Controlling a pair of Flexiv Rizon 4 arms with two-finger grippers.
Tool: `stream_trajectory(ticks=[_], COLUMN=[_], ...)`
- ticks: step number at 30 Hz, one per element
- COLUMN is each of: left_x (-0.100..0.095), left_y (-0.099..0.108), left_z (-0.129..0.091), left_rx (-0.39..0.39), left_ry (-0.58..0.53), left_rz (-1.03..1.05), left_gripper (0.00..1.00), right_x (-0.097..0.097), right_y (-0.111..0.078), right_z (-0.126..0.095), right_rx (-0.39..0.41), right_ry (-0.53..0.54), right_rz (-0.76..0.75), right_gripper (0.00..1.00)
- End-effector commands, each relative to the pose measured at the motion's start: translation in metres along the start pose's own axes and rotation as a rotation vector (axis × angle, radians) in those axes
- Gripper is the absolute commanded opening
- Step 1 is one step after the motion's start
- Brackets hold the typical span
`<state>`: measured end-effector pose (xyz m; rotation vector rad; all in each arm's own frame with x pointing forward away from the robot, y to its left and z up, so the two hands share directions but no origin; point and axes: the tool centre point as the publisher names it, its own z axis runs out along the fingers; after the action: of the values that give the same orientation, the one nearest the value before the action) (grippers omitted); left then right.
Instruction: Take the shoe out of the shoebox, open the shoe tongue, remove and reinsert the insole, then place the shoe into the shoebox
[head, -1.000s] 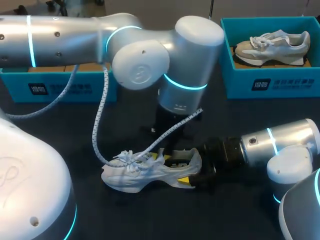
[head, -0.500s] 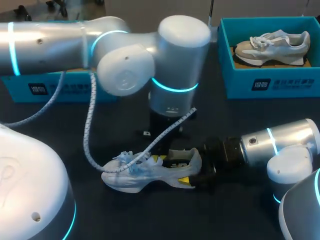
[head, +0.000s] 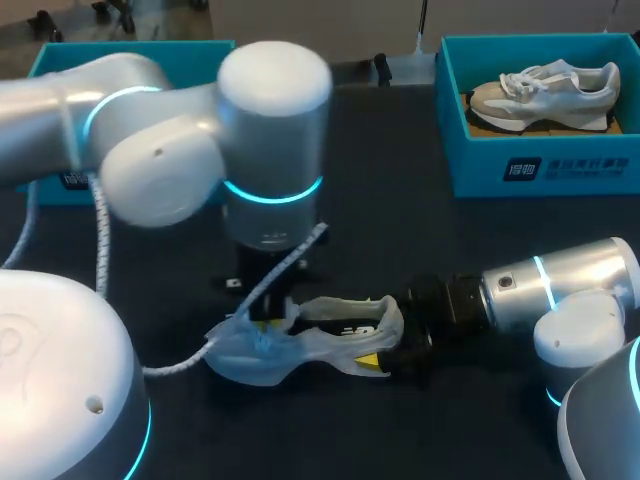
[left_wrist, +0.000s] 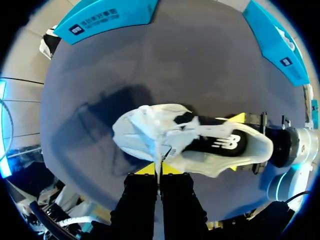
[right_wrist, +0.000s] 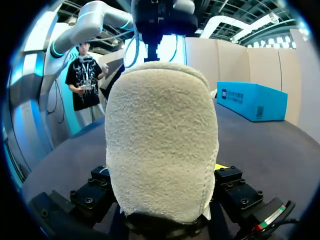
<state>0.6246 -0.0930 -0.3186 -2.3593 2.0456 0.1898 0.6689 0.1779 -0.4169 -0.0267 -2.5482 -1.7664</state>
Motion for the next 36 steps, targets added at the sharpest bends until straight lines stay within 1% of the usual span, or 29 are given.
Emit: stream_trajectory(ticks=[1,7,9,17,18,19,20,21,22,23,25,27,29,32,36], left_x=[-0.019,-0.025,-0.025,-0.036,-0.037,-0.041,-0.043,-0.047,-0.048,-0.053,-0.058,-0.062,-0.066,-0.07,-0.068], left_y=[-0.004,-0.007,-0.008,-0.012,-0.012,-0.012,-0.012,-0.013,-0.013,-0.013,-0.013,-0.012,-0.012,-0.012,-0.015], left_z=[0.013,0.036,0.041,0.064,0.065,0.066,0.066,0.066,0.066,0.065,0.061,0.055,0.047,0.029,0.007], left_rx=[-0.01,-0.033,-0.032,-0.084,-0.086,-0.094,-0.097,-0.099,-0.1,-0.105,-0.104,-0.091,-0.07,-0.041,-0.015], left_ry=[0.248,0.243,0.22,0.191,0.187,0.188,0.189,0.188,0.187,0.188,0.189,0.195,0.203,0.226,0.269], left_rz=[0.001,-0.014,-0.022,-0.047,-0.049,-0.056,-0.058,-0.062,-0.064,-0.067,-0.071,-0.073,-0.061,-0.038,0.004], left_gripper=[0.0,0.0,0.0,0.0,0.02,0.08,0.09,0.15,0.17,0.25,0.49,0.8,0.95,1.0,1.0], right_x=[0.001,0.001,0.001,0.001,0.001,0.001,0.001,0.001,0.001,0.001,0.001,0.001,0.001,0.001,0.001], right_y=[0.001,0.001,0.001,0.001,0.001,0.001,0.001,0.001,0.001,0.001,0.001,0.001,0.001,0.001,0.001], right_z=[0.002,0.002,0.002,0.002,0.002,0.002,0.002,0.002,0.002,0.002,0.002,0.002,0.002,0.002,0.002], right_rx=[0.007,0.007,0.007,0.007,0.007,0.007,0.007,0.007,0.007,0.007,0.007,0.007,0.007,0.007,0.007], right_ry=[0.0,0.0,0.0,0.0,0.0,0.0,0.0,0.0,0.0,0.0,0.0,0.0,0.0,0.0,0.0], right_rz=[0.002,0.002,0.002,0.002,0.002,0.002,0.002,0.002,0.002,0.002,0.002,0.002,0.002,0.002,0.002], right_gripper=[0.0,0.0,0.0,0.0,0.0,0.0,0.0,0.0,0.0,0.0,0.0,0.0,0.0,0.0,0.0])
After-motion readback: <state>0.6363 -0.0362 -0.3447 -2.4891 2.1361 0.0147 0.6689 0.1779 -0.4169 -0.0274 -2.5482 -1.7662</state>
